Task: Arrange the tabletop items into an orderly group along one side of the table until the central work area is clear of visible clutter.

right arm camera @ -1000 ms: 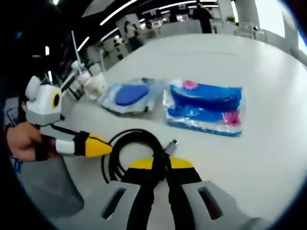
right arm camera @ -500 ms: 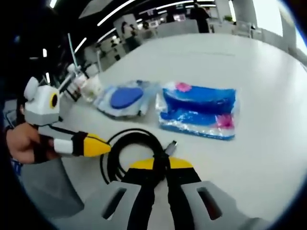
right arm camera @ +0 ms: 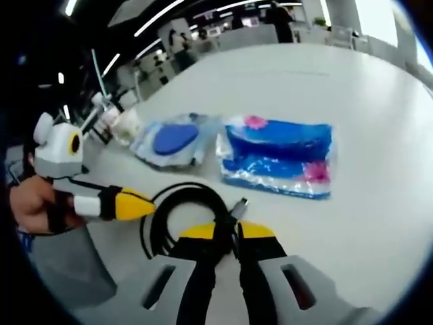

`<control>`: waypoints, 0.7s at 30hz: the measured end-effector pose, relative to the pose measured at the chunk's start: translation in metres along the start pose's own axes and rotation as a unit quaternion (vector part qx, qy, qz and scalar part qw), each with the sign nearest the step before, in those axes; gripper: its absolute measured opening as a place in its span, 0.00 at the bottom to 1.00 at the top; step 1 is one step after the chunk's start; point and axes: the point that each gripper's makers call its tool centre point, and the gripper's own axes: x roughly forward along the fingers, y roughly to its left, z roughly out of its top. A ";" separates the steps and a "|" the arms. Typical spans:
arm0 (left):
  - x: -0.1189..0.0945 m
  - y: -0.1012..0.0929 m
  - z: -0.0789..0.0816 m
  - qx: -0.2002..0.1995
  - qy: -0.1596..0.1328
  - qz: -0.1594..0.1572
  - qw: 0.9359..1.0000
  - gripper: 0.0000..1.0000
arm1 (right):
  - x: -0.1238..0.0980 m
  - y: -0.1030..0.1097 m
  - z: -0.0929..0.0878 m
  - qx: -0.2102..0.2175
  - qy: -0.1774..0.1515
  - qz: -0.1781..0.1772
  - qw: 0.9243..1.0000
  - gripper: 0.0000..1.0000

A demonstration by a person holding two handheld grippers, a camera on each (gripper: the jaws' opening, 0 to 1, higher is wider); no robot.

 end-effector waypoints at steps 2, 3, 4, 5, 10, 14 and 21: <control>-0.002 0.001 0.002 0.002 -0.002 0.001 1.000 0.08 | -0.001 0.000 0.001 0.001 -0.001 -0.002 1.000 0.13; -0.002 0.001 0.003 0.003 -0.002 0.001 1.000 0.08 | -0.002 0.000 0.002 0.001 -0.002 -0.004 1.000 0.13; -0.003 0.002 0.003 0.003 -0.003 0.000 1.000 0.09 | -0.003 0.000 0.002 0.001 -0.003 -0.004 1.000 0.13; -0.004 0.002 0.004 0.002 -0.004 0.000 1.000 0.09 | -0.003 0.000 0.003 0.000 -0.004 -0.006 1.000 0.14; -0.007 0.004 0.004 0.003 -0.006 -0.004 1.000 0.12 | -0.006 0.001 0.003 0.000 -0.008 -0.011 1.000 0.16; -0.013 0.003 0.003 0.019 -0.007 -0.009 1.000 0.14 | -0.008 0.004 -0.001 -0.016 -0.009 -0.015 1.000 0.17; -0.021 0.011 0.005 0.018 -0.016 -0.012 1.000 0.14 | -0.012 0.004 -0.004 -0.016 -0.018 -0.022 0.999 0.17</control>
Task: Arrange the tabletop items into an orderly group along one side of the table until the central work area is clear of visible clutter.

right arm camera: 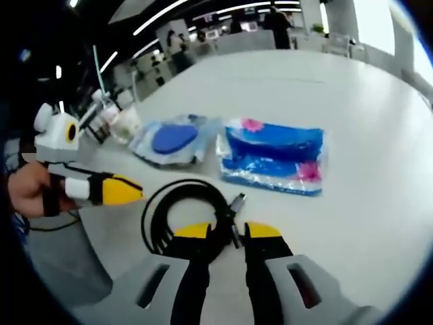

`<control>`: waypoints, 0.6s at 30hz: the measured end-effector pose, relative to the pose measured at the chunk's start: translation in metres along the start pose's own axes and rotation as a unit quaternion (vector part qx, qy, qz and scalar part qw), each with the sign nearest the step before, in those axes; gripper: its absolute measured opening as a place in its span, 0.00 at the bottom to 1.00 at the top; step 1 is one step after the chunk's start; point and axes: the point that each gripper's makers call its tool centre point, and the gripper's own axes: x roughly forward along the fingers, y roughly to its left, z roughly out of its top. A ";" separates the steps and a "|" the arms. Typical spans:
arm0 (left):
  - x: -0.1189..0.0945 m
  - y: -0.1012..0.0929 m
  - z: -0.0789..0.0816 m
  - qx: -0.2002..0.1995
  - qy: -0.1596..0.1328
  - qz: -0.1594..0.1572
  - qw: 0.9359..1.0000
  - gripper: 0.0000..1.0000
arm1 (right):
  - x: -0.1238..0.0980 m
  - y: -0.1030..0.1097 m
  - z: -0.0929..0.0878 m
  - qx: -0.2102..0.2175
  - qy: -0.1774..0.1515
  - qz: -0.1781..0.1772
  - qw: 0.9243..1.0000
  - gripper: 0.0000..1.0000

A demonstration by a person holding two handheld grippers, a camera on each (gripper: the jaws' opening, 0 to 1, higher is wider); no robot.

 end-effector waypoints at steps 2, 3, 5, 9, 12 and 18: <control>-0.002 0.003 0.000 -0.007 -0.002 0.002 1.000 0.14 | -0.001 0.000 0.000 0.000 -0.002 -0.003 1.000 0.17; -0.003 0.004 0.000 -0.010 -0.004 0.000 1.000 0.14 | -0.001 0.000 0.000 0.001 -0.003 -0.005 1.000 0.17; -0.006 0.004 0.001 -0.008 -0.005 0.001 1.000 0.14 | -0.003 0.000 0.000 0.004 -0.006 -0.007 1.000 0.17; -0.016 0.005 0.004 -0.001 -0.016 -0.001 1.000 0.14 | -0.008 0.001 0.003 0.000 -0.014 -0.011 1.000 0.17; -0.027 0.011 0.006 0.015 -0.024 0.000 1.000 0.14 | -0.014 0.004 0.005 -0.005 -0.021 -0.012 1.000 0.18; -0.066 0.042 0.010 0.048 -0.050 0.027 0.997 0.15 | -0.026 0.016 0.006 -0.031 -0.039 -0.007 0.999 0.21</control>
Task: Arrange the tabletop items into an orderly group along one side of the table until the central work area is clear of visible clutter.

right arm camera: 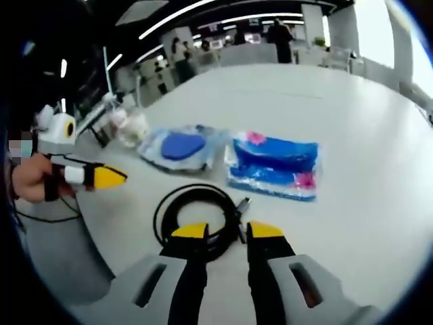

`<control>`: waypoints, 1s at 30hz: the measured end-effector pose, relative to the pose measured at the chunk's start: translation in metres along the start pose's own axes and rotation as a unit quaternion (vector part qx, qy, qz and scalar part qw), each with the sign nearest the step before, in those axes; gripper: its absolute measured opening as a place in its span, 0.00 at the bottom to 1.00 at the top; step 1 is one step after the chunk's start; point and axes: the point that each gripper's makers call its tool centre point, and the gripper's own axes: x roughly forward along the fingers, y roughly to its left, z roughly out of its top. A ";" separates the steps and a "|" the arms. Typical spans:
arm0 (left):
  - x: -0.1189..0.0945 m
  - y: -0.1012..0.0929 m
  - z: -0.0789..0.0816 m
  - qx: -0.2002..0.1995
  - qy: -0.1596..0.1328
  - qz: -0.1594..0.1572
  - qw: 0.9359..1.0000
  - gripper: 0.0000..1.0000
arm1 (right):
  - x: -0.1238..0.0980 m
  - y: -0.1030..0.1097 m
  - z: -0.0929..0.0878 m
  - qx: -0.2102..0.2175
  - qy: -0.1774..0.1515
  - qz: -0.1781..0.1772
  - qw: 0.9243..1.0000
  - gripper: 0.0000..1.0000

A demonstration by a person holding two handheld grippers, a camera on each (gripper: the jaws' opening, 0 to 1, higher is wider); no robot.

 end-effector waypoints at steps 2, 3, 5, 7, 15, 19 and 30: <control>-0.011 0.012 0.001 0.007 -0.007 0.011 1.000 0.16 | -0.005 0.007 -0.002 -0.003 -0.004 0.003 1.000 0.23; -0.019 0.021 0.001 0.013 -0.011 0.021 1.000 0.16 | -0.006 0.009 -0.003 -0.003 -0.004 0.004 1.000 0.24; -0.034 0.034 0.002 0.018 -0.018 0.034 0.999 0.17 | -0.010 0.017 -0.006 -0.009 -0.005 0.009 1.000 0.26; -0.046 0.043 0.004 0.023 -0.025 0.044 0.998 0.18 | -0.011 0.022 -0.008 -0.015 -0.005 0.013 1.000 0.27; -0.091 0.073 0.008 0.046 -0.050 0.080 0.994 0.24 | -0.023 0.042 -0.007 -0.028 -0.013 0.025 0.999 0.32; -0.106 0.076 0.005 0.052 -0.059 0.085 0.993 0.27 | -0.028 0.047 -0.004 -0.031 -0.019 0.027 0.999 0.34; -0.125 0.080 -0.025 0.031 -0.062 0.099 0.993 0.31 | -0.032 0.070 -0.021 -0.038 -0.006 0.033 0.999 0.37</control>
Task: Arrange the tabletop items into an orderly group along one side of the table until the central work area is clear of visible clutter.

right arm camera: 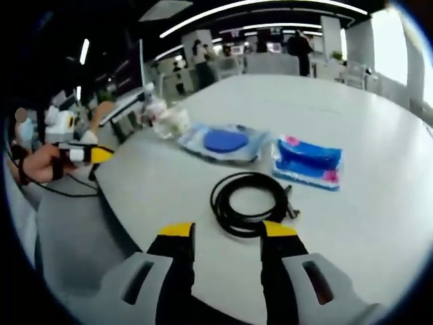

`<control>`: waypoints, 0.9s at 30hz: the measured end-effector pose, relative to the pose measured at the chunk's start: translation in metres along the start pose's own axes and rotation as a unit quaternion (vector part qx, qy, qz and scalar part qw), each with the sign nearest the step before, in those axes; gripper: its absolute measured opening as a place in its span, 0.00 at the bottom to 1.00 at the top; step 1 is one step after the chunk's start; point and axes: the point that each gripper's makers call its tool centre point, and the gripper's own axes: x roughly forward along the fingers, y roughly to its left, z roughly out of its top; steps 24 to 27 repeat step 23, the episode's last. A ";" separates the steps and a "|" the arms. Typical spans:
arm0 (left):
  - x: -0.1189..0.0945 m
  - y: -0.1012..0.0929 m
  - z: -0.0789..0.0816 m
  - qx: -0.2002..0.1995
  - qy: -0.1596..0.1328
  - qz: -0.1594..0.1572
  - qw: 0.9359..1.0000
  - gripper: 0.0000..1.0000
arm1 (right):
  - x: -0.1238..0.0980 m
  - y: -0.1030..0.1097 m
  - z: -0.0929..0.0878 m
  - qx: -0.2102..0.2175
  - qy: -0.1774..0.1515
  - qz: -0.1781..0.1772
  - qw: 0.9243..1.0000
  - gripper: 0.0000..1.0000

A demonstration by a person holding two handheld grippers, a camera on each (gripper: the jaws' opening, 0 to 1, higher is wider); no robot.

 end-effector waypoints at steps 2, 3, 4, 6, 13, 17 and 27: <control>-0.001 0.002 0.000 -0.002 -0.001 0.003 1.000 0.31 | 0.000 0.004 -0.004 0.001 0.004 0.002 1.000 0.37; -0.002 0.002 0.001 -0.003 -0.003 0.003 1.000 0.31 | 0.000 0.005 -0.005 0.001 0.006 0.002 1.000 0.37; -0.002 0.003 0.002 -0.002 -0.004 0.004 1.000 0.31 | 0.000 0.005 -0.005 0.001 0.007 0.002 1.000 0.37; -0.003 0.004 0.006 -0.001 -0.008 0.006 1.000 0.31 | 0.000 0.006 -0.005 0.004 0.007 0.003 1.000 0.37; -0.003 0.007 0.012 -0.002 -0.017 0.008 1.000 0.31 | -0.001 0.008 -0.002 0.002 0.008 0.000 1.000 0.37; -0.004 0.008 0.012 -0.003 -0.019 0.007 1.000 0.32 | -0.003 0.008 -0.001 0.003 0.006 -0.003 1.000 0.38; -0.008 0.010 0.012 0.001 -0.024 0.006 1.000 0.32 | -0.006 0.009 -0.004 0.004 0.005 -0.010 1.000 0.38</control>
